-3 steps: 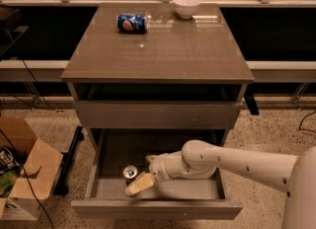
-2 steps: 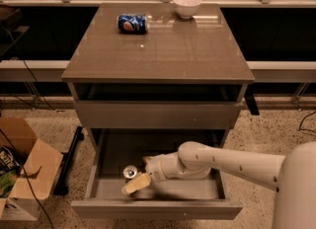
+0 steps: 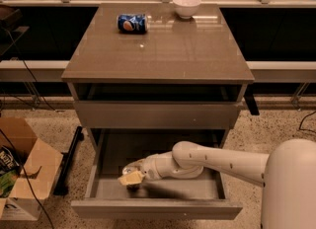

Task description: Pick redbull can from middle drawer and place on counter

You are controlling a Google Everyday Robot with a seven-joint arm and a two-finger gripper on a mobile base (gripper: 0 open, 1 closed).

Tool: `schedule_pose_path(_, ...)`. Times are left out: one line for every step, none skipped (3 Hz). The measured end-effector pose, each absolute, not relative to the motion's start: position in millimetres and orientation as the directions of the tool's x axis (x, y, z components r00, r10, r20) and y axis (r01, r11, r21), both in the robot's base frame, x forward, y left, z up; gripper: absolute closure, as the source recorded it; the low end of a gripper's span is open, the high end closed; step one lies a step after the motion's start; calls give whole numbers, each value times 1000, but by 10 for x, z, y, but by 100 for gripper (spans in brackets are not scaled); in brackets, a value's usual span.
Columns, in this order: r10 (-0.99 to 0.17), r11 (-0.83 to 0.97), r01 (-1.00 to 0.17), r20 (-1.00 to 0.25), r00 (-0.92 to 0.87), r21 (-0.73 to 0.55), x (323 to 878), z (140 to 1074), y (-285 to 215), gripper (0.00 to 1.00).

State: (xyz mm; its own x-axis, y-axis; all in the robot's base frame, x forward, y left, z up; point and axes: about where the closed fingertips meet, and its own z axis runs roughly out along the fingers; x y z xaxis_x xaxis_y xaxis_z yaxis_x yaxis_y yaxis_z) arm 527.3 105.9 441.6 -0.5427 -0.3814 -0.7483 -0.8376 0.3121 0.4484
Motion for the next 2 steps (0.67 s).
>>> schedule_pose_path(-384,348,-834,-746,-544,429,5180,4612,876,81)
schedule_pose_path(-399,365,-847,-757,-517,386,5159,5118,568,100)
